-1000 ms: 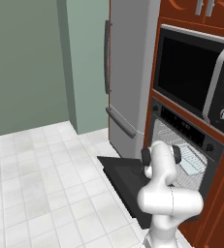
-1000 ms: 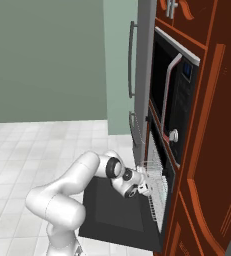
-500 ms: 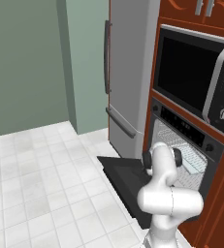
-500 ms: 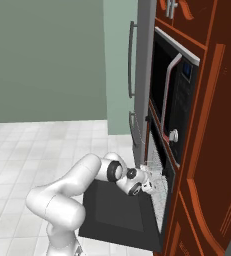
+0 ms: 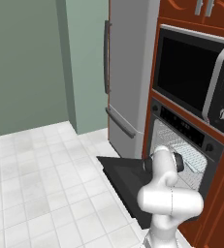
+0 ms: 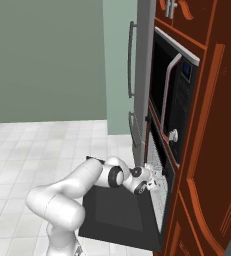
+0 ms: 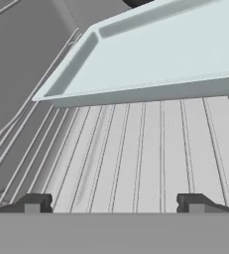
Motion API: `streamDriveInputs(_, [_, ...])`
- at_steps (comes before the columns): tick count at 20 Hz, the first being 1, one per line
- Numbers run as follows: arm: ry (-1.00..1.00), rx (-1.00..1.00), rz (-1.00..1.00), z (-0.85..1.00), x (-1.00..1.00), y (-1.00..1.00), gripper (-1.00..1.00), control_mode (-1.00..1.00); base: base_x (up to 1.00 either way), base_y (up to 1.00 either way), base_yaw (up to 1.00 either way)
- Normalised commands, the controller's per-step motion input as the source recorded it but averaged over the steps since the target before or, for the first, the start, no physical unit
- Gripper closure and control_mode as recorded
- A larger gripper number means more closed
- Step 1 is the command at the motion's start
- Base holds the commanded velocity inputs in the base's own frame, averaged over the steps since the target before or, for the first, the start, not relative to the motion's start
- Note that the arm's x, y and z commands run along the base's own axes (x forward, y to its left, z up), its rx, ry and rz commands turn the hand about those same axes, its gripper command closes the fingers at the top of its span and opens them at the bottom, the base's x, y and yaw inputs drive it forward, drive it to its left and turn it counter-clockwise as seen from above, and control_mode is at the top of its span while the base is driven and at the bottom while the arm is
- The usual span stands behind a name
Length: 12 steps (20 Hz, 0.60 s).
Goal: Take the baked cake out of the oven and place it on the plate for cooling. Then close the oven door.
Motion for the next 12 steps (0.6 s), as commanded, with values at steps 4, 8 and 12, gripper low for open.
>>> streamDriveInputs(4, [0.00,0.00,0.00,-0.12,0.00,0.00,-1.00,-1.00,0.00,0.00,0.00])
streamDriveInputs(8, [0.00,0.00,0.00,0.01,-0.21,0.12,-1.00,-1.00,0.00,0.00,0.00])
streamDriveInputs(12, [-0.03,0.00,0.00,0.22,-0.43,0.19,-1.00,-1.00,0.00,0.00,0.00])
